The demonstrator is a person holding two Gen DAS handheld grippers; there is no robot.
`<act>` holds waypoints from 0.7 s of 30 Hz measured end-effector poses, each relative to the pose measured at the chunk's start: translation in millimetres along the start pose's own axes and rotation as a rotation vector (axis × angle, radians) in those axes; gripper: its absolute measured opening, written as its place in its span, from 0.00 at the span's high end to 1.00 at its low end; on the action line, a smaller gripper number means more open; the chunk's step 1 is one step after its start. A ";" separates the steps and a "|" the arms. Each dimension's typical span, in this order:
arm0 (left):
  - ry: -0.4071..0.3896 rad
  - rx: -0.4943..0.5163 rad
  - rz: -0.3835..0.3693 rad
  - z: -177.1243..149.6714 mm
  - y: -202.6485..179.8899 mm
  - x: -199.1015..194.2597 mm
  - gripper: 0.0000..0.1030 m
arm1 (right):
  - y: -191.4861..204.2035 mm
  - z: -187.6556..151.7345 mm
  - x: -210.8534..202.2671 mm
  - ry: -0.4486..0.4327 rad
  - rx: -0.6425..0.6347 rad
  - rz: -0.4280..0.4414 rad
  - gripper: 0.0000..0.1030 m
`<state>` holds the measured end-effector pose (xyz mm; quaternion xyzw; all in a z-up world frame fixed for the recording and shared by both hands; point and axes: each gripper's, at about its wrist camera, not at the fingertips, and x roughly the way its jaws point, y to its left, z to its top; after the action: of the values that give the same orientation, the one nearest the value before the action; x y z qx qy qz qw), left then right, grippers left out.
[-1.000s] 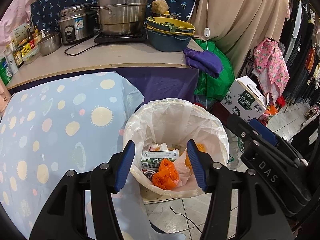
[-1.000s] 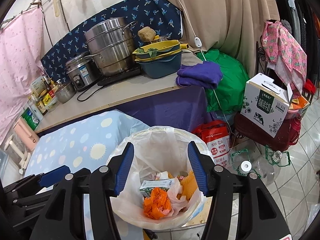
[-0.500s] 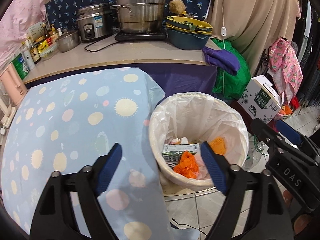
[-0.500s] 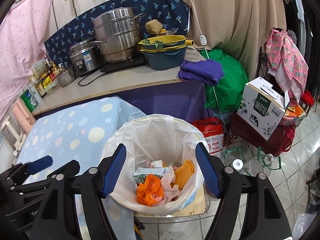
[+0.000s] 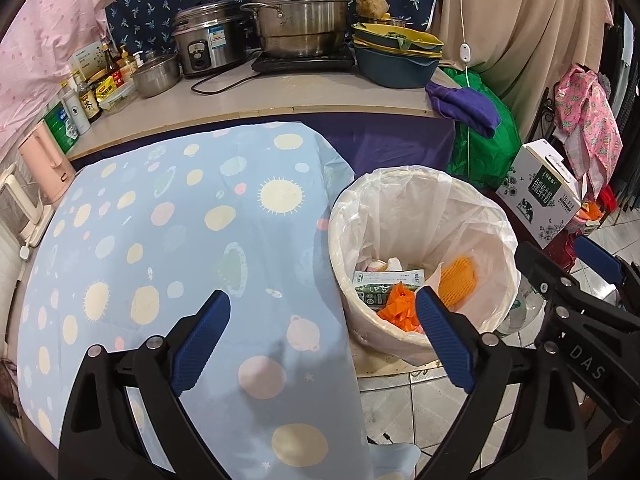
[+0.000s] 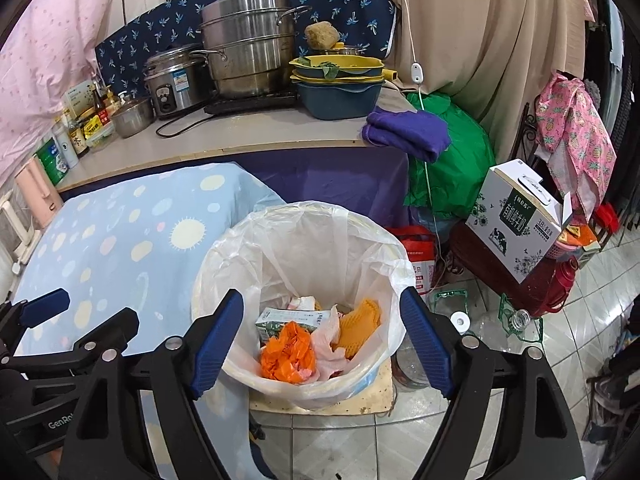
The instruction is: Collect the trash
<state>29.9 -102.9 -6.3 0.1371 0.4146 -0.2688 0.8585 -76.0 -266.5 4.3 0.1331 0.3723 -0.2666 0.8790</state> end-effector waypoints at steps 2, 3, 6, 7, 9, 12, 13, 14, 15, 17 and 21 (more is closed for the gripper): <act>0.005 0.000 0.006 -1.4 0.0 0.8 0.12 | -0.6 -0.5 0.9 0.009 -0.001 -0.002 0.24; 0.007 0.001 0.009 -1.7 -0.2 1.2 0.12 | -0.5 -0.7 1.1 0.010 -0.004 -0.004 0.24; 0.009 0.007 0.019 -2.0 -1.2 2.0 0.12 | -0.3 -0.7 2.6 0.018 -0.012 -0.009 0.23; 0.013 0.004 0.022 -2.1 -1.0 2.5 0.12 | -0.1 -1.0 3.0 0.020 -0.014 -0.010 0.23; 0.021 -0.007 0.024 -2.3 -0.1 3.6 0.12 | 1.1 -1.7 3.4 0.024 -0.021 -0.016 0.23; 0.030 -0.021 0.029 -2.8 1.9 4.8 0.12 | 2.5 -2.4 3.6 0.029 -0.030 -0.019 0.23; 0.032 -0.021 0.032 -3.0 2.2 4.7 0.12 | 2.0 -2.6 3.9 0.031 -0.028 -0.017 0.23; 0.034 -0.021 0.035 -3.5 2.3 4.6 0.12 | 1.7 -2.9 4.3 0.035 -0.027 -0.014 0.23; 0.035 -0.020 0.036 -4.0 2.2 4.4 0.12 | 1.5 -3.5 4.6 0.039 -0.028 -0.012 0.23; 0.036 -0.017 0.041 -5.1 1.7 3.7 0.12 | 1.2 -4.4 5.3 0.044 -0.029 -0.010 0.23; 0.041 -0.009 0.047 -7.7 0.5 3.8 0.12 | 0.8 -6.6 6.6 0.055 -0.029 -0.008 0.23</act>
<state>27.2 -100.4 -14.0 0.1483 0.4301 -0.2437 0.8565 -75.5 -265.5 -5.0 0.1263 0.4004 -0.2609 0.8693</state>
